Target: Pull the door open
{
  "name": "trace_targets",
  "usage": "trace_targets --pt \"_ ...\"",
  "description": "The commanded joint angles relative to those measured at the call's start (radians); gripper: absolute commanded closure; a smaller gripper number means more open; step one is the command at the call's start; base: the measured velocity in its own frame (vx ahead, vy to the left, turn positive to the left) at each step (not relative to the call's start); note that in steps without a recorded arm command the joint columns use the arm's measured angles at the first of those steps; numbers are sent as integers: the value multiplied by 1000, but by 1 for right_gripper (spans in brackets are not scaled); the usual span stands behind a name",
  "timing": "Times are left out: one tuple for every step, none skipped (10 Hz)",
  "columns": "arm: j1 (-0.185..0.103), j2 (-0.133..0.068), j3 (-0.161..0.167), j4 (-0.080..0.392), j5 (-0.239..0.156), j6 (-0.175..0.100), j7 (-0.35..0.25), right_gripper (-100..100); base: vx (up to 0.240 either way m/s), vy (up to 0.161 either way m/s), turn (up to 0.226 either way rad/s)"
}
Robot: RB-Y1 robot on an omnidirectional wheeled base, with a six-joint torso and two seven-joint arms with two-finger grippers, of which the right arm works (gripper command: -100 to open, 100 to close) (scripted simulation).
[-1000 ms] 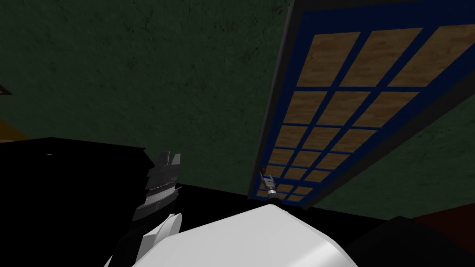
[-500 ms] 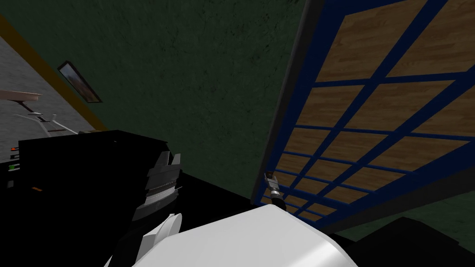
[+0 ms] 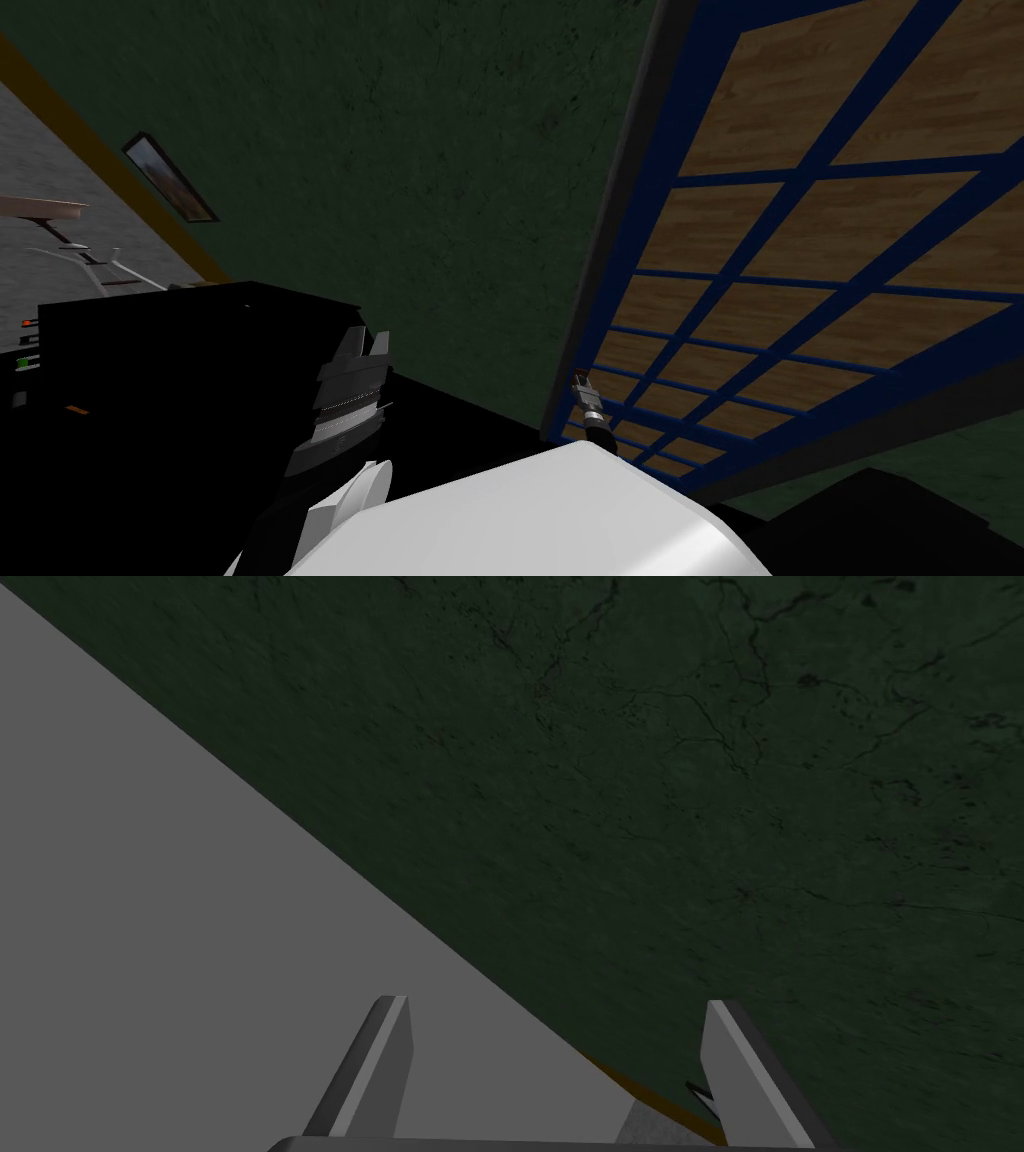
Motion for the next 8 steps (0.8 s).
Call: trace_targets --pt "-1 1 2 0 1 1 1 100 0 0 0" --pt "-1 1 2 0 1 1 1 100 0 0 0" --pt "0 -2 3 1 -6 0 -37 100 -14 1 16" --pt "0 -2 4 1 -8 -1 -50 100 -19 -1 22" --pt "0 -3 5 2 -10 -1 -63 100 -15 -3 17" --pt "0 -4 6 2 -13 -1 -86 100 -15 -2 19" --pt "-1 -5 8 3 -17 -1 -112 100 -17 -1 28" --pt "-1 -7 10 3 -22 -2 -139 100 -21 -6 31"
